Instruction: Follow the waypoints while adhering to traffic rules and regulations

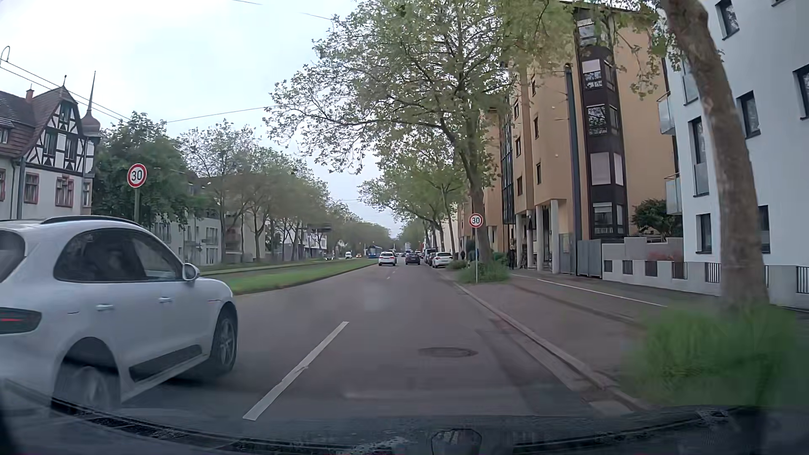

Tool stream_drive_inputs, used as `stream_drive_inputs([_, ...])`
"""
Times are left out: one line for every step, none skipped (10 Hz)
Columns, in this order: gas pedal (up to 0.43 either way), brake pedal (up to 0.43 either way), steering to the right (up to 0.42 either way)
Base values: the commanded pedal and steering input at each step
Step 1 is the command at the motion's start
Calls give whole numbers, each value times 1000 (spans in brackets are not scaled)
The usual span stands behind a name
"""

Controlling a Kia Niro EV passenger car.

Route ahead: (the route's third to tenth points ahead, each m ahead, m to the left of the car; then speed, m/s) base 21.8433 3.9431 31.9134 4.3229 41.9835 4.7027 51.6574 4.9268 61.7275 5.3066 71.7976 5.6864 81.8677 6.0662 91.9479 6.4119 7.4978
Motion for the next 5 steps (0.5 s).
stream_drive_inputs([79, 0, -9])
stream_drive_inputs([79, 0, -8])
stream_drive_inputs([79, 0, -6])
stream_drive_inputs([79, 0, -4])
stream_drive_inputs([79, 0, -4])
